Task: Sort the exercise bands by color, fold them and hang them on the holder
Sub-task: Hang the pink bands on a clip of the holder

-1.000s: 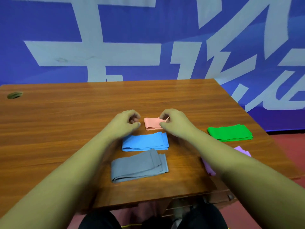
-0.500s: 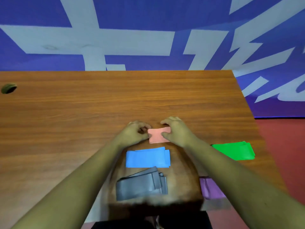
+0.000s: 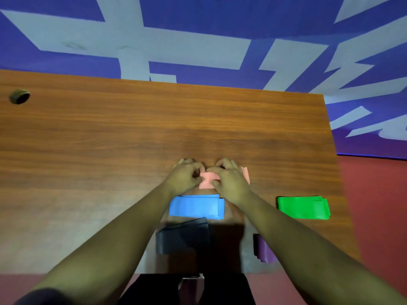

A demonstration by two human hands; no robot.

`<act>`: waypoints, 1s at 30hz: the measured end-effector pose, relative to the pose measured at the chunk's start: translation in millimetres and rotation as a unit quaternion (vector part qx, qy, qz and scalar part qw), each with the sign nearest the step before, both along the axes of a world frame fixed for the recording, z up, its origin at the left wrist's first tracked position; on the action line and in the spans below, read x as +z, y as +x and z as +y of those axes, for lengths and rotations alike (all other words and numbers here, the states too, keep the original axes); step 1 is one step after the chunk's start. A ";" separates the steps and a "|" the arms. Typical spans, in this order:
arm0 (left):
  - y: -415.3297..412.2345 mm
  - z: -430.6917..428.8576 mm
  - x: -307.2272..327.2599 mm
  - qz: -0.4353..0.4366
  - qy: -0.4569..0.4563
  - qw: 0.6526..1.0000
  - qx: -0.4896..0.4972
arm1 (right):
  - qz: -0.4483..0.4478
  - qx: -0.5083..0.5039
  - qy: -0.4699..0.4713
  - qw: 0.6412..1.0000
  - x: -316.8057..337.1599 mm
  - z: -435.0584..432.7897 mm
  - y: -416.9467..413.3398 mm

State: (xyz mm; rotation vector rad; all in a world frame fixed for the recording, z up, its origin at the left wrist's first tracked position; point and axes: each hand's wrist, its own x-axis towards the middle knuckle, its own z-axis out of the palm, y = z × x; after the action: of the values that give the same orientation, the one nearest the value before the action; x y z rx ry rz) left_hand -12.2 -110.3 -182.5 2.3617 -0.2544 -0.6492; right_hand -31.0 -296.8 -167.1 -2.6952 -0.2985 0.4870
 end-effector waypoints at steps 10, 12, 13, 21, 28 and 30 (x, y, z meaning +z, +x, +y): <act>2.7 -3.6 29.3 -0.017 -0.069 0.997 0.005 | -0.009 0.030 0.140 0.990 32.4 -16.5 5.3; 7.8 -6.5 51.7 -0.026 -0.075 0.997 -0.008 | -0.011 0.038 0.176 0.984 52.5 -19.6 12.0; 11.2 -7.7 65.1 -0.027 -0.083 0.996 -0.018 | -0.001 0.037 0.195 0.980 65.4 -21.1 16.2; 37.6 -10.9 215.3 0.029 -0.166 0.985 -0.032 | 0.076 0.051 0.236 0.967 203.5 -35.3 61.1; 50.7 -6.6 330.3 -0.046 -0.154 0.986 -0.037 | 0.094 0.034 0.339 0.936 320.0 -39.8 89.6; 52.2 -1.1 360.1 -0.056 -0.124 0.990 -0.048 | 0.118 0.009 0.389 0.914 345.0 -36.6 93.4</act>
State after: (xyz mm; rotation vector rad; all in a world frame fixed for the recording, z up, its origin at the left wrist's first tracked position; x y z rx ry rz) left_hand 40.0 -111.3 177.7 2.1585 -0.4723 -0.4984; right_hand 62.4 -333.3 177.9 -1.8409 -0.3551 0.5482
